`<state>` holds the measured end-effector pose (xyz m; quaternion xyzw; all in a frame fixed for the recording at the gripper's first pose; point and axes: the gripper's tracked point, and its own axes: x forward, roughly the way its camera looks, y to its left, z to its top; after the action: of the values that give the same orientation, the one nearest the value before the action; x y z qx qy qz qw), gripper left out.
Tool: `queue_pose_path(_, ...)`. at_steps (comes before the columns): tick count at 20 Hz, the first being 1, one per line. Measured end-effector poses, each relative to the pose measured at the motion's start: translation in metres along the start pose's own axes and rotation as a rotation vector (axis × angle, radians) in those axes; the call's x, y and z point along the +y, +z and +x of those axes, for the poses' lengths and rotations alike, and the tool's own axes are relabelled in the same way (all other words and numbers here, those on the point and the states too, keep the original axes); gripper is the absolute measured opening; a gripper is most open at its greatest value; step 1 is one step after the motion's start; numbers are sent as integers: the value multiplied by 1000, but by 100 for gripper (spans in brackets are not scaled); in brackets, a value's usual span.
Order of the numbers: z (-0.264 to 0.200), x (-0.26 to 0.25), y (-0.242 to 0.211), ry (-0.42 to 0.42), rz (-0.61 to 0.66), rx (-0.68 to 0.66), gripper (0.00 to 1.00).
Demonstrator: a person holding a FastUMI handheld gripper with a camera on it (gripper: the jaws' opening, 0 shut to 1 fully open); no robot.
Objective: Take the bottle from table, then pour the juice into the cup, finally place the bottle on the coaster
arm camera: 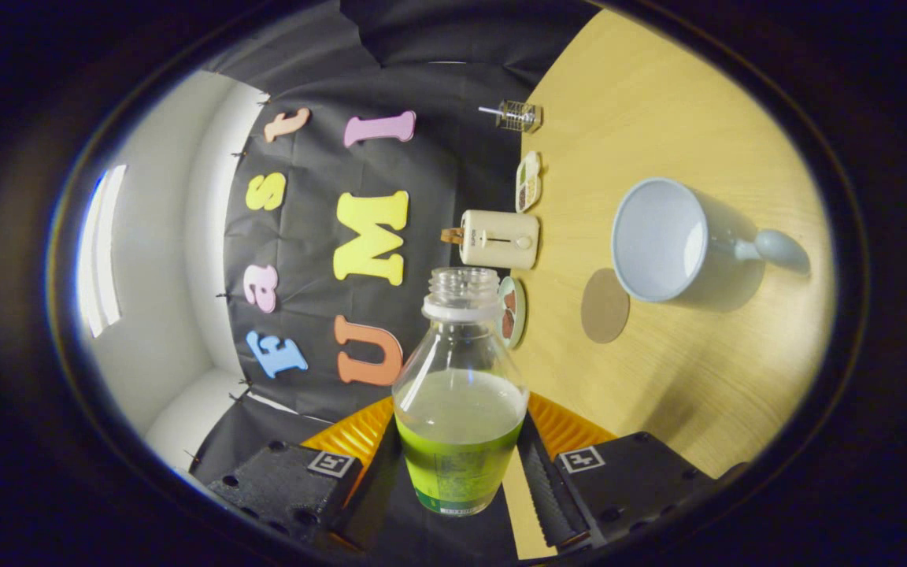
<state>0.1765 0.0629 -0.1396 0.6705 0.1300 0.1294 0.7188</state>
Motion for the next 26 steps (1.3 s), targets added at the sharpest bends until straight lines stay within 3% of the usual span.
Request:
queue_pose_path(15,0,-1,11,41,245,68,79)
queue_pose_path(26,-5,-4,19,79,329,71,79)
